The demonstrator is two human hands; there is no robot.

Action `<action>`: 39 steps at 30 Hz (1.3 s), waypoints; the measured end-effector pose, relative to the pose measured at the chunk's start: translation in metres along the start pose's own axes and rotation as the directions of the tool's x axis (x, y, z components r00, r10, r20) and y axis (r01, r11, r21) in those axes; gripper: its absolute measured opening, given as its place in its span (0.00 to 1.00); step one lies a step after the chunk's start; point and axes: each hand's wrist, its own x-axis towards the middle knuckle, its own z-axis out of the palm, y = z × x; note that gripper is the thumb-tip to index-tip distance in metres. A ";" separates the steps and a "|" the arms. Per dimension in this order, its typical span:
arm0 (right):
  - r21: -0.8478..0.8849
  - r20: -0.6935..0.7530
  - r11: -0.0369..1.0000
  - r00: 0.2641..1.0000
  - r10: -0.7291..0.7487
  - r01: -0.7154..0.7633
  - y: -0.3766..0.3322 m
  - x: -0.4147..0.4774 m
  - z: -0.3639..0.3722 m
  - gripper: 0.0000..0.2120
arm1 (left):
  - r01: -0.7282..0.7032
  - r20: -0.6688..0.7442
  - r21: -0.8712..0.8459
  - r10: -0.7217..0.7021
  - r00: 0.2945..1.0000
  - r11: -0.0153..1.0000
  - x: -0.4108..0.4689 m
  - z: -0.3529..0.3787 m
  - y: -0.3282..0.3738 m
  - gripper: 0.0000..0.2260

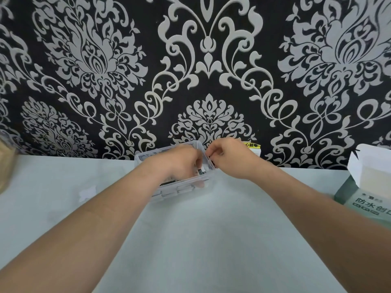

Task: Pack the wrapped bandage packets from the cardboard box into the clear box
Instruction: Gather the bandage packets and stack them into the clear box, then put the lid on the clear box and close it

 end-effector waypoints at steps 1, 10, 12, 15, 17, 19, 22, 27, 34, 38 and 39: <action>0.009 0.000 1.000 1.000 0.010 -0.010 -0.001 0.000 0.001 0.13 | -0.009 0.005 0.011 0.009 1.000 1.000 0.001 0.001 0.000 0.22; 0.189 -0.007 0.978 0.996 0.091 -0.088 -0.002 -0.003 0.000 0.12 | -0.056 -0.057 -0.024 0.054 0.997 0.998 0.004 0.007 -0.001 0.15; 0.293 0.032 0.947 0.991 0.127 -0.131 -0.002 -0.004 0.002 0.07 | -0.050 -0.060 -0.083 0.045 0.997 0.995 0.003 0.005 -0.002 0.12; 0.408 0.040 0.892 0.980 0.193 -0.193 -0.001 -0.006 0.006 0.04 | -0.021 -0.162 -0.283 -0.026 0.986 0.959 -0.013 -0.008 -0.006 0.06; 0.427 0.014 0.879 0.973 0.229 -0.213 -0.001 -0.007 0.009 0.05 | 0.001 -0.291 -0.393 -0.126 0.948 0.920 -0.030 -0.014 -0.013 0.03; 0.382 -0.020 0.897 0.969 0.247 -0.221 -0.001 -0.008 0.011 0.06 | 0.050 -0.446 -0.443 -0.269 0.854 0.895 -0.049 -0.009 -0.023 0.04; 0.256 -0.078 0.944 0.969 0.236 -0.210 -0.002 -0.015 0.012 0.07 | 0.069 -0.578 -0.585 -0.476 0.663 0.808 -0.075 0.013 -0.034 0.08; 0.045 -0.074 0.961 0.959 0.274 -0.272 0.002 -0.042 0.001 0.10 | 0.270 -0.481 -0.640 -0.650 0.588 0.719 -0.106 0.053 -0.066 0.09; -0.213 -0.061 0.912 0.936 0.346 -0.351 -0.003 -0.072 -0.016 0.15 | 0.571 -0.157 -0.262 -0.618 0.770 0.778 -0.123 0.088 -0.054 0.30; -0.236 -0.069 0.904 0.934 0.351 -0.358 -0.001 -0.080 -0.017 0.16 | 0.471 -0.292 -0.324 -0.561 0.775 0.820 -0.124 0.085 -0.044 0.20; -0.203 -0.059 0.907 0.929 0.365 -0.369 0.001 -0.082 -0.018 0.16 | 0.459 -0.314 -0.306 -0.543 0.779 0.834 -0.123 0.083 -0.041 0.20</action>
